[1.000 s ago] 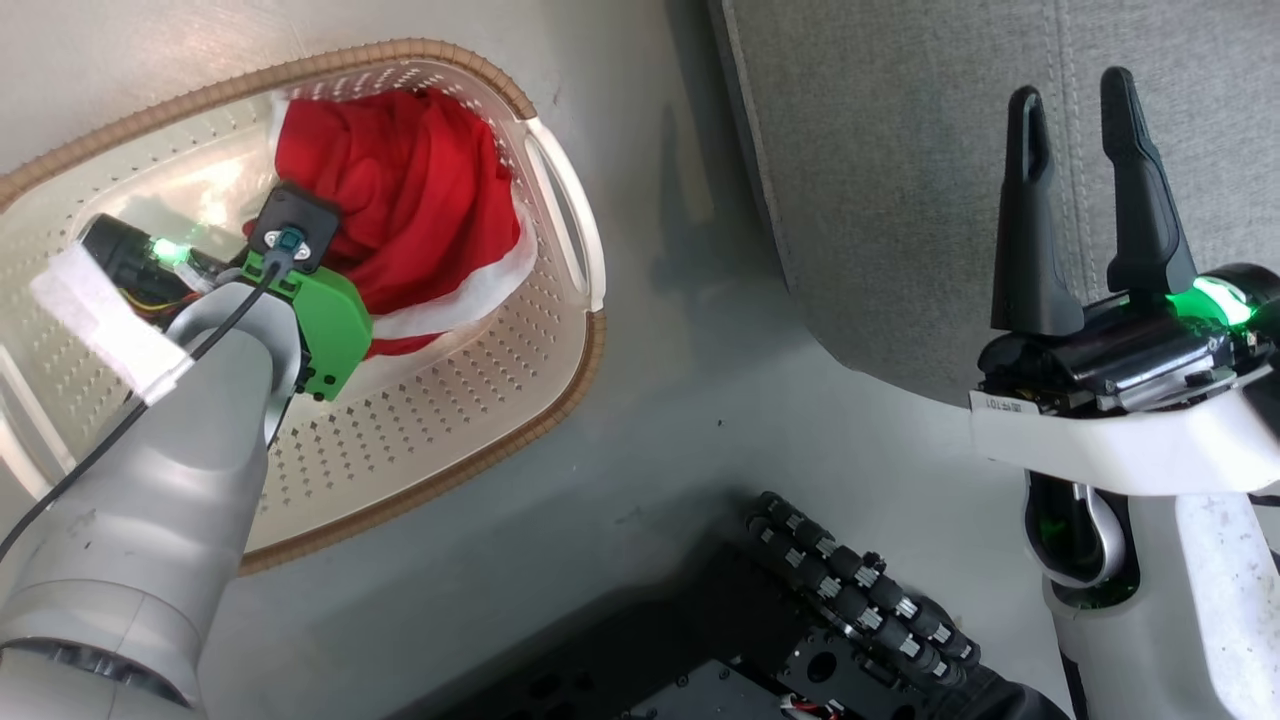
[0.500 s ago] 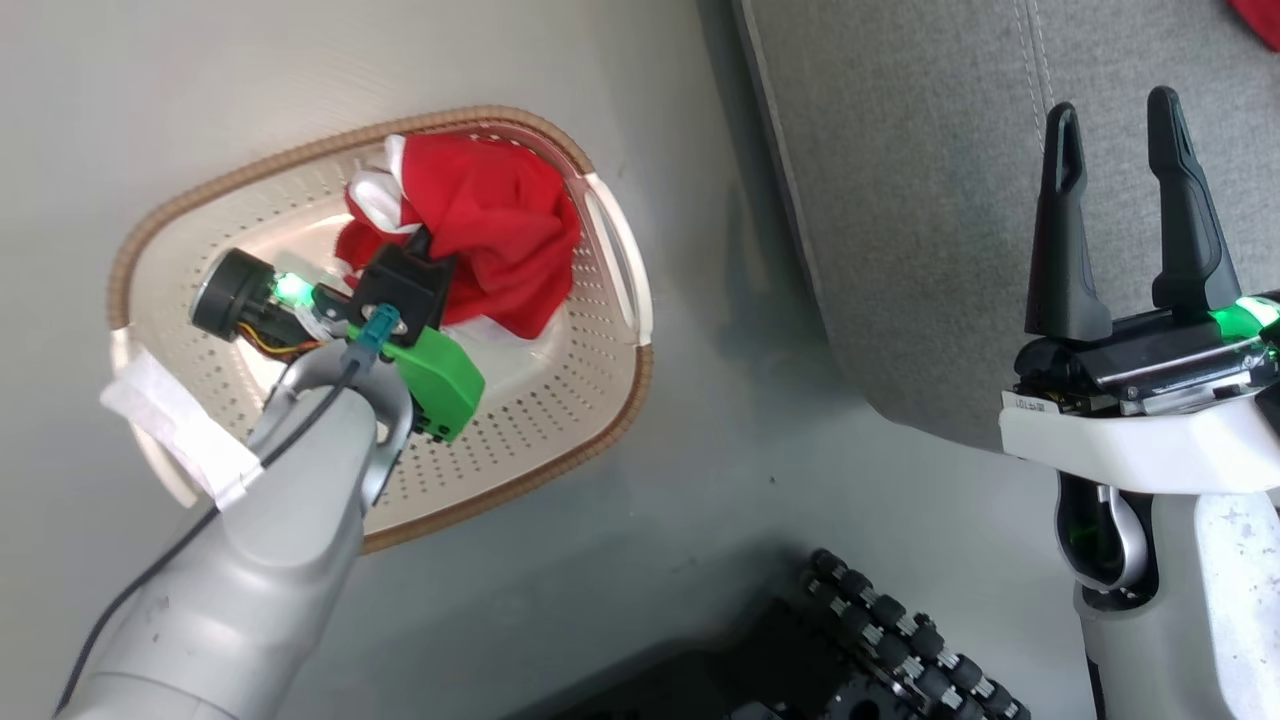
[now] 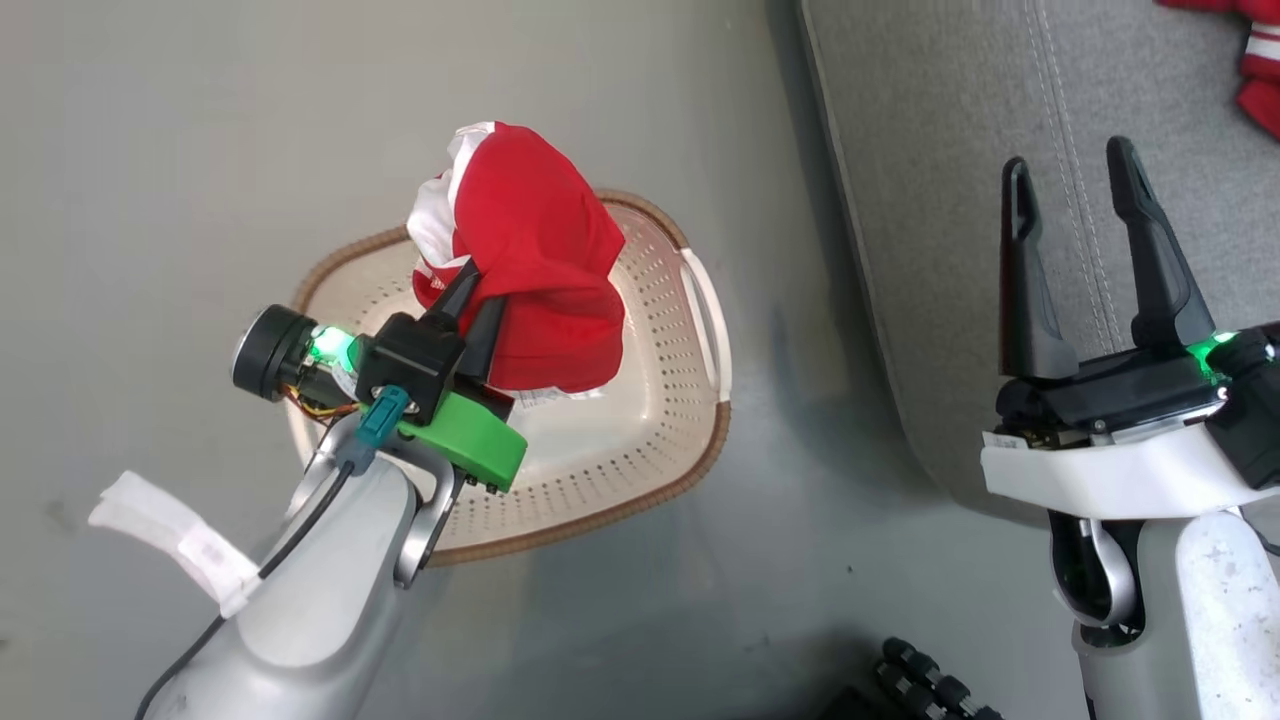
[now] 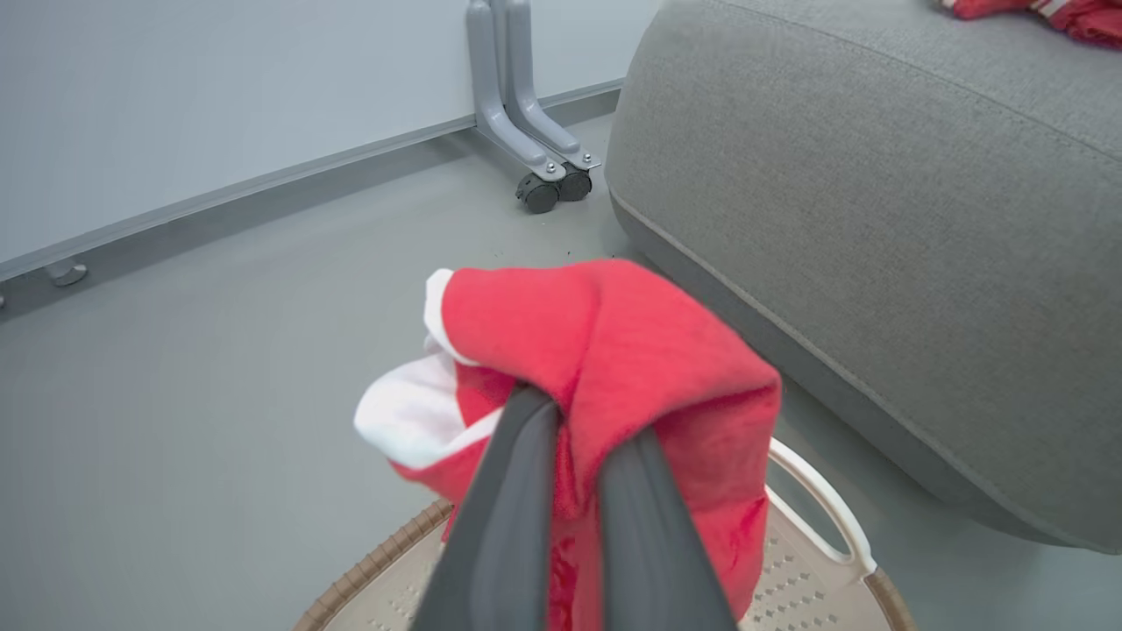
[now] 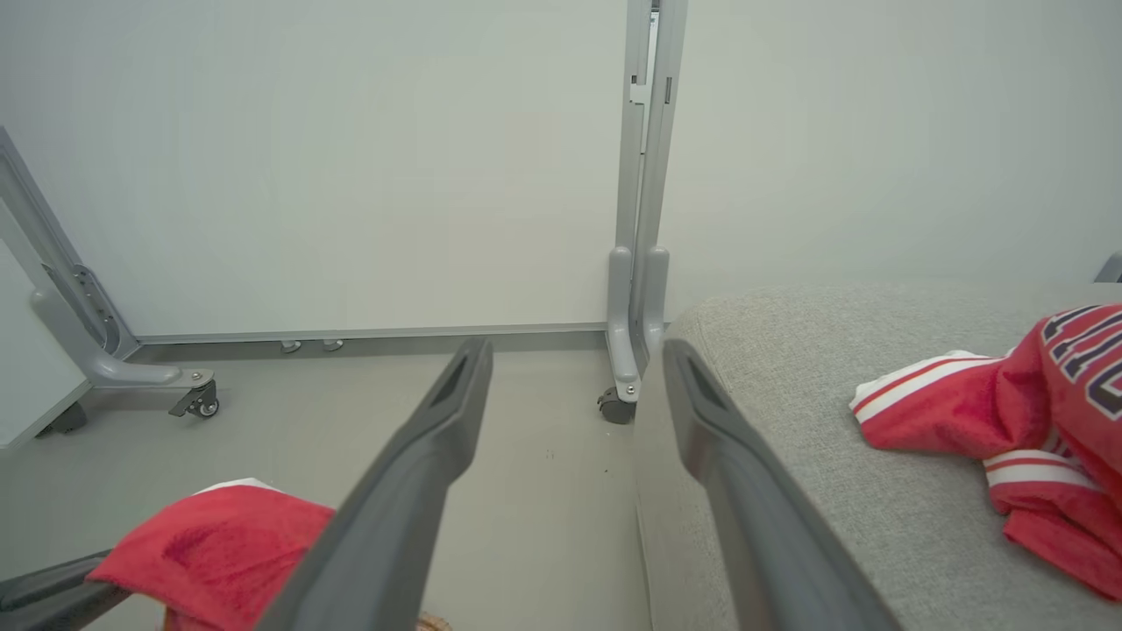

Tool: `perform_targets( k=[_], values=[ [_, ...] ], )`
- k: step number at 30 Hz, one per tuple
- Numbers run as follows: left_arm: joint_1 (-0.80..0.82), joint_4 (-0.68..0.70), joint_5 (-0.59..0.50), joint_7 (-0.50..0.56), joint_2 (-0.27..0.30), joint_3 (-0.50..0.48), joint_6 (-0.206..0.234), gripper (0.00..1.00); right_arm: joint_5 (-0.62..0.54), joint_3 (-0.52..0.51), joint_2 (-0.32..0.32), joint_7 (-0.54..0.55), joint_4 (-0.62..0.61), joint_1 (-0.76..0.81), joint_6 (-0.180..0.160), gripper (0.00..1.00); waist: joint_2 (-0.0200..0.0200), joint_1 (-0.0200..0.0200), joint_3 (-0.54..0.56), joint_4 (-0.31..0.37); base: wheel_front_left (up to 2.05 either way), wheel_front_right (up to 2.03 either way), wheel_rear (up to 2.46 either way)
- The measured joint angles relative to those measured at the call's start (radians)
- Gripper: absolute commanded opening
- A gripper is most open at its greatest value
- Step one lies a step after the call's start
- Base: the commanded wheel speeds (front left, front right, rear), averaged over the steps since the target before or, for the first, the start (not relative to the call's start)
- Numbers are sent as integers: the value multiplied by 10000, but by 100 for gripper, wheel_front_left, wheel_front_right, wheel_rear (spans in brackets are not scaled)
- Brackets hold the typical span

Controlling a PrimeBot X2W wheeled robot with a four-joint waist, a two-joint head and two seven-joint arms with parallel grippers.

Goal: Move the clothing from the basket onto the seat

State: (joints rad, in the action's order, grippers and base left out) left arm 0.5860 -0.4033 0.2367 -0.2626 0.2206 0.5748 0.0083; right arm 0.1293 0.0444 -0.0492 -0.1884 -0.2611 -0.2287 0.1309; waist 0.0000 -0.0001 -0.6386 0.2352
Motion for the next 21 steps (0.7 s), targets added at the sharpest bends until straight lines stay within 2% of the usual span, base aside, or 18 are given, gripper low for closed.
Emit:
perform_targets(
  k=[15, 21],
  values=[
    [-1517, 3150, 25, -2, -215, -1847, 242, 0, -173, -234, -2, 874, -27, 1026, 0, 100, 0, 0, 2271, -1117, 0, 0, 0],
    [-1990, 3992, -17, -17, -240, -2418, 230, 0, -186, -259, -2, 1145, -44, 1468, 0, 100, 0, 0, 3116, -1355, 0, 0, 0]
  ],
)
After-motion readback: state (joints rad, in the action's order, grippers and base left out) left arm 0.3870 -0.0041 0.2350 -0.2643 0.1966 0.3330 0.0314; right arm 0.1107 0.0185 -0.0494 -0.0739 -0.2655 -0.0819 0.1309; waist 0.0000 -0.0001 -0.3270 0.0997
